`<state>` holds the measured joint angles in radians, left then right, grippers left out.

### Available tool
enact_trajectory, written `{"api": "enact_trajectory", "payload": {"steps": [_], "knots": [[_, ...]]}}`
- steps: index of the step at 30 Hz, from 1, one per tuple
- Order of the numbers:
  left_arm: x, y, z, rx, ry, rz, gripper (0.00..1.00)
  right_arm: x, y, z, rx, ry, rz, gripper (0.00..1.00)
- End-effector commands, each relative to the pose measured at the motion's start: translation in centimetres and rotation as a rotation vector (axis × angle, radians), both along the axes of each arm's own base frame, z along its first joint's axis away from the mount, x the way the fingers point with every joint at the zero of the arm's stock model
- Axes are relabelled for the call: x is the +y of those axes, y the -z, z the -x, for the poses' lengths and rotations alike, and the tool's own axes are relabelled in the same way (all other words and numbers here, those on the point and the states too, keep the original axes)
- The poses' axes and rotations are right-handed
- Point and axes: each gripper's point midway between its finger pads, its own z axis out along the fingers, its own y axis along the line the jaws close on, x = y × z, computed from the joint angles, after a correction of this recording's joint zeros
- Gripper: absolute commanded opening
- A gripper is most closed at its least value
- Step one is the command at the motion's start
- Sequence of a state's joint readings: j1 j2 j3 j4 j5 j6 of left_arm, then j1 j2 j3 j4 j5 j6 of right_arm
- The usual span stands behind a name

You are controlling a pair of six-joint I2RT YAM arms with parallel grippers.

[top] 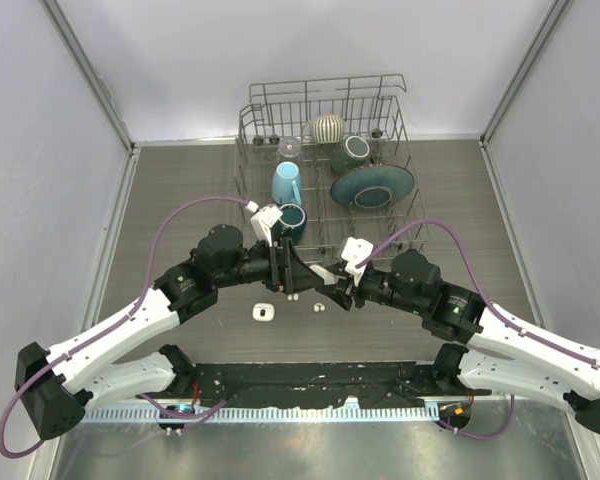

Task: Insert the wireless bluetooth earbuds into the charging case
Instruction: Pick up the charging case at the center of the board.

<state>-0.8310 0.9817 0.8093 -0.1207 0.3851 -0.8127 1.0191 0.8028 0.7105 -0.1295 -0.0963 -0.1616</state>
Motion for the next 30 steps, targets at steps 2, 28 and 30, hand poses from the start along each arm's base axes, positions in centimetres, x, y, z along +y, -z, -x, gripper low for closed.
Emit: {"api": "enact_trajectory", "payload": {"steps": [2, 28, 30], "knots": [[-0.5, -1.0, -0.4, -0.024, -0.005, 0.056, 0.68, 0.9, -3.2, 0.3, -0.051, -0.031, -0.099, 0.01], [3.0, -2.5, -3.0, -0.298, -0.195, 0.032, 0.0, -1.6, -6.6, -3.1, 0.294, 0.383, -0.401, 0.84], [4.1, -3.0, -3.4, -0.402, -0.23, 0.027, 0.0, -2.0, -7.9, -3.5, 0.331, 0.432, -0.458, 0.94]]}}
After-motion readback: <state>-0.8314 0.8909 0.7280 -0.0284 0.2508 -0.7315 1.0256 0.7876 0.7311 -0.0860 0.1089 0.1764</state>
